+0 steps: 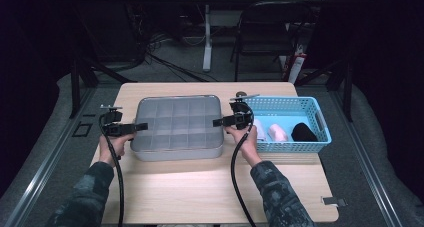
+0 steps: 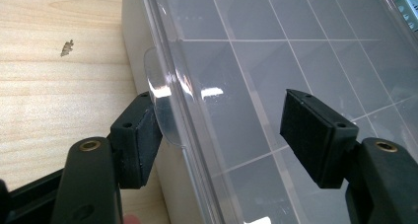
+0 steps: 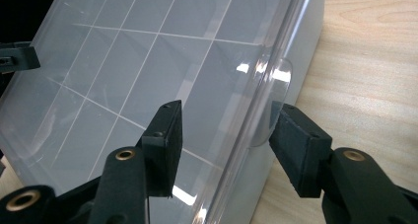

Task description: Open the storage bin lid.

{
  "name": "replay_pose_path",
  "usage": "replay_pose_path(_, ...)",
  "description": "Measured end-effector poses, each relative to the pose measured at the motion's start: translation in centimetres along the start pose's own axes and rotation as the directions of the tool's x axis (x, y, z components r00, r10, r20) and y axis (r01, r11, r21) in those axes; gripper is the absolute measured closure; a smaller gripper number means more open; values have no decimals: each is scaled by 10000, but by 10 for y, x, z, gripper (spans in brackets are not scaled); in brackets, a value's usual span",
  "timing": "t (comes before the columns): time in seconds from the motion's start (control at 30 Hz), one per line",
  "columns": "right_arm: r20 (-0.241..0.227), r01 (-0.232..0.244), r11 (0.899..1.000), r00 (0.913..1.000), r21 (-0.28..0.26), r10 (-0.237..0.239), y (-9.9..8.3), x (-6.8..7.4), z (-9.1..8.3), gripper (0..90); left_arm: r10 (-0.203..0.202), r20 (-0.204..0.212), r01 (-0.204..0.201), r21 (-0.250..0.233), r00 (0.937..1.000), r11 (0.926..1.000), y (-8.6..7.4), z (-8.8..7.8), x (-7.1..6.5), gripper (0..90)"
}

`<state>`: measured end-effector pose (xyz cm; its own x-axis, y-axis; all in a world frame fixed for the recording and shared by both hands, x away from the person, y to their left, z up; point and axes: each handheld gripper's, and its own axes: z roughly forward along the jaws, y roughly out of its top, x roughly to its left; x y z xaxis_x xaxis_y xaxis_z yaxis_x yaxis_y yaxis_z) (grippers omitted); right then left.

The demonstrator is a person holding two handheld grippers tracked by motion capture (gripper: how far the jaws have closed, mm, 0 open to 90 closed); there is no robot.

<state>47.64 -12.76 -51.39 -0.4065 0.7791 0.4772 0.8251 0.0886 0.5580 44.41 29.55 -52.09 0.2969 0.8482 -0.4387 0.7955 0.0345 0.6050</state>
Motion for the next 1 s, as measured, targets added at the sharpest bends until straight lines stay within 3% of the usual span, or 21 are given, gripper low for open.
replay_pose_path(1.0,73,-25,9999,10000,133,24,1,2,0,459,5,-128,-7,-132,9999,9999,0,-2,-2,344)
